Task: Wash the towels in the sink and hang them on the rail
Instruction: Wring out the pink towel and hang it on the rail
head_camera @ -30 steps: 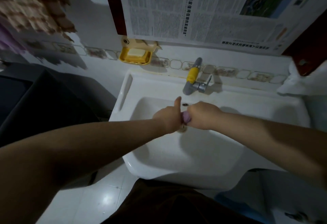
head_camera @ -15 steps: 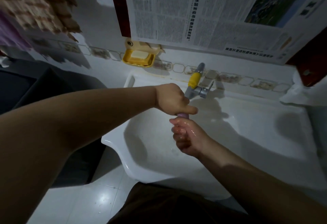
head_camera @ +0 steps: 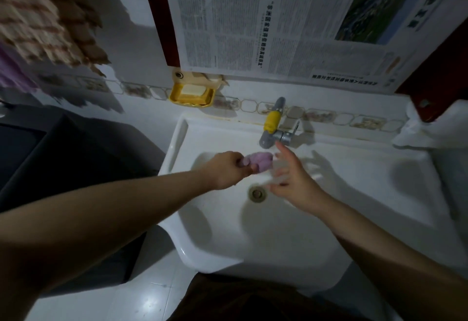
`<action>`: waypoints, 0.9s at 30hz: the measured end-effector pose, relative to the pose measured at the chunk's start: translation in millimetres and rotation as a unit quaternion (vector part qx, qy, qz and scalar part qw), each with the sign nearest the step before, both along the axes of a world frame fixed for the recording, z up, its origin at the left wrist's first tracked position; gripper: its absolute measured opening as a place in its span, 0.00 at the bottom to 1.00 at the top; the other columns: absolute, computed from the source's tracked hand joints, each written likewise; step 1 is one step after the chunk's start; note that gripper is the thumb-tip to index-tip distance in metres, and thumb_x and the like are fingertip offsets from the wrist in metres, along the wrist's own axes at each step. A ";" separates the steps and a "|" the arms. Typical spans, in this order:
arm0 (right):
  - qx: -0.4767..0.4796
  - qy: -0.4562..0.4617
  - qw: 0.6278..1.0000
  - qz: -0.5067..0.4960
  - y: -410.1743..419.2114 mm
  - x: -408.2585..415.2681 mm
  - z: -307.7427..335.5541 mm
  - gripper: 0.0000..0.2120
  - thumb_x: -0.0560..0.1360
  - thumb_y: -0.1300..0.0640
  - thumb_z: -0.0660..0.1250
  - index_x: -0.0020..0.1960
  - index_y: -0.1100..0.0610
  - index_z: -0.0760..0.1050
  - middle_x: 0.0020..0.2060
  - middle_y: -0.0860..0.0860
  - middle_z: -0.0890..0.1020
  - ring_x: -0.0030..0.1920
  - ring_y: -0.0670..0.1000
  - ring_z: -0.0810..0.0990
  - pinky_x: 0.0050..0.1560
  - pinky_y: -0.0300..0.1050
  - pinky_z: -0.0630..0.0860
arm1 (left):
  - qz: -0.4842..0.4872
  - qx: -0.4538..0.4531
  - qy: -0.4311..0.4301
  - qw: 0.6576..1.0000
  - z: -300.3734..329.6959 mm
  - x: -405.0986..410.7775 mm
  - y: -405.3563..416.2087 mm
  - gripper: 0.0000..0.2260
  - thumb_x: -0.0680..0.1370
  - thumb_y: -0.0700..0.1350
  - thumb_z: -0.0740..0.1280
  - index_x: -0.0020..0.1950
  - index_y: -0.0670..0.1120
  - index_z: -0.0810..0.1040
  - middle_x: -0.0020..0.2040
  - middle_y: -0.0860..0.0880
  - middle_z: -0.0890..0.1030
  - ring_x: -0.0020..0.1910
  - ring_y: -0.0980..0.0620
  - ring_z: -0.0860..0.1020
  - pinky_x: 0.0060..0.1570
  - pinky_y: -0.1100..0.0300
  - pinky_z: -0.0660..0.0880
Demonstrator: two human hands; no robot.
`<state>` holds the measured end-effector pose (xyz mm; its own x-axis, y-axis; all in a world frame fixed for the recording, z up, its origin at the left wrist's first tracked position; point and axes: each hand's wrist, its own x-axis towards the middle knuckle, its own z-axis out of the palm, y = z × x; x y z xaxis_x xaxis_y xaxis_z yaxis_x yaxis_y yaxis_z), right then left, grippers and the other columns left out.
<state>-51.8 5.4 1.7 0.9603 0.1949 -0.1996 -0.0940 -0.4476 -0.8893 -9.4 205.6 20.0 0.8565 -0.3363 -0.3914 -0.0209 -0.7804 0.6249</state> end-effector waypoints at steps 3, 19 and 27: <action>-0.275 -0.260 0.922 0.086 5.9 -15.0 -18.3 0.41 0.70 0.59 0.73 0.74 0.46 0.53 0.75 0.47 0.50 0.73 0.54 0.61 0.64 0.45 0.71 | 0.150 -0.248 0.365 0.885 10.5 -16.6 -1.8 0.17 0.80 0.59 0.57 0.43 0.47 0.72 0.30 0.50 0.72 0.18 0.58 0.61 0.21 0.68 0.54; -0.320 -0.568 0.726 0.219 51.5 20.6 68.4 0.13 0.67 0.64 0.70 0.50 0.58 0.71 0.35 0.55 0.80 0.29 0.57 0.79 0.20 0.48 0.74 | -0.115 -0.303 0.513 0.794 60.3 -33.9 49.3 0.05 0.78 0.50 0.65 0.49 0.51 0.71 0.27 0.56 0.68 0.19 0.63 0.62 0.20 0.70 0.53; -0.586 -0.186 0.756 0.224 69.5 15.4 68.3 0.12 0.77 0.47 0.59 0.52 0.55 0.73 0.46 0.56 0.81 0.44 0.60 0.80 0.36 0.46 0.72 | -0.095 0.080 -0.072 0.990 28.9 -28.0 16.0 0.15 0.77 0.46 0.63 0.60 0.41 0.65 0.51 0.40 0.78 0.49 0.39 0.78 0.39 0.55 0.68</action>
